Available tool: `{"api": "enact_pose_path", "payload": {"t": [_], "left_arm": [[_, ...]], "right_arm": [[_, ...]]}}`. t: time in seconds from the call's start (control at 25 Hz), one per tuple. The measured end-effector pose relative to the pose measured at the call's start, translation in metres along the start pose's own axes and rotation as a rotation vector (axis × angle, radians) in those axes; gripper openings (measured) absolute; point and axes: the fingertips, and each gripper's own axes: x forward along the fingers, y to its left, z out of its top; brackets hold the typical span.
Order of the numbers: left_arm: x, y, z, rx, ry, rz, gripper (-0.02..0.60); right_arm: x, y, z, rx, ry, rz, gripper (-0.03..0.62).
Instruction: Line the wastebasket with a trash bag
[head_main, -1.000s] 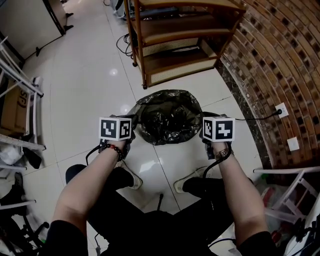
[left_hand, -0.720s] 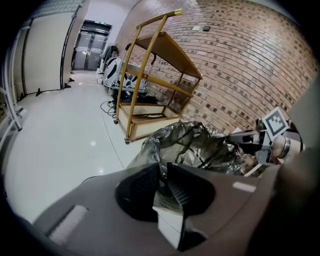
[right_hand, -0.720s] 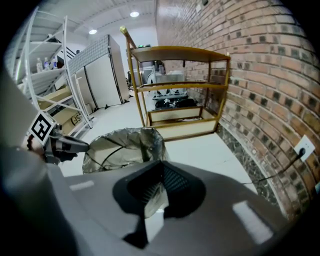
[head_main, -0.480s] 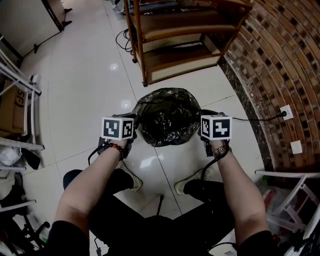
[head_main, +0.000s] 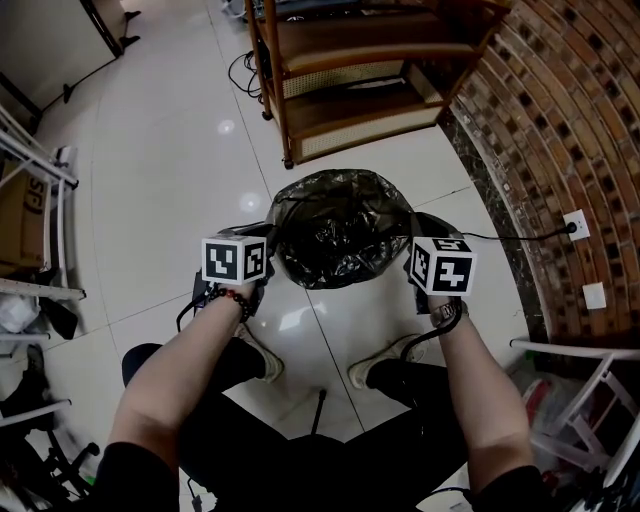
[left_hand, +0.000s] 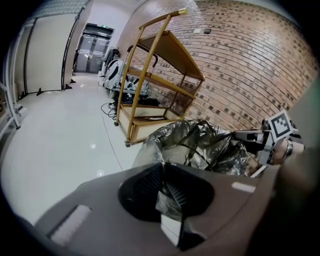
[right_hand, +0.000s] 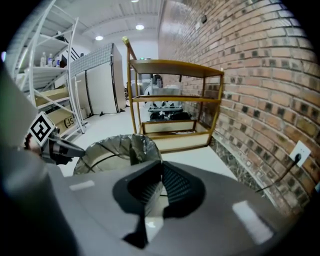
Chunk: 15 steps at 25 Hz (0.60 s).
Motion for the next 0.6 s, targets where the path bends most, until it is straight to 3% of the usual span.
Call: {"api": "enact_pose_path", "payload": {"t": [0.24, 0.44, 0.6], "left_arm": [[0.011, 0.001, -0.011, -0.012, 0.054, -0.005, 0.026], [0.016, 0.002, -0.017, -0.023, 0.079, -0.029, 0.048], [0.021, 0.004, -0.024, -0.035, 0.1, -0.042, 0.111]], "right_arm": [[0.019, 0.003, -0.033, 0.03, 0.101, 0.043, 0.013], [0.035, 0.012, -0.053, 0.083, 0.174, 0.09, 0.097], [0.046, 0.021, -0.062, 0.099, 0.206, 0.13, 0.135]]}}
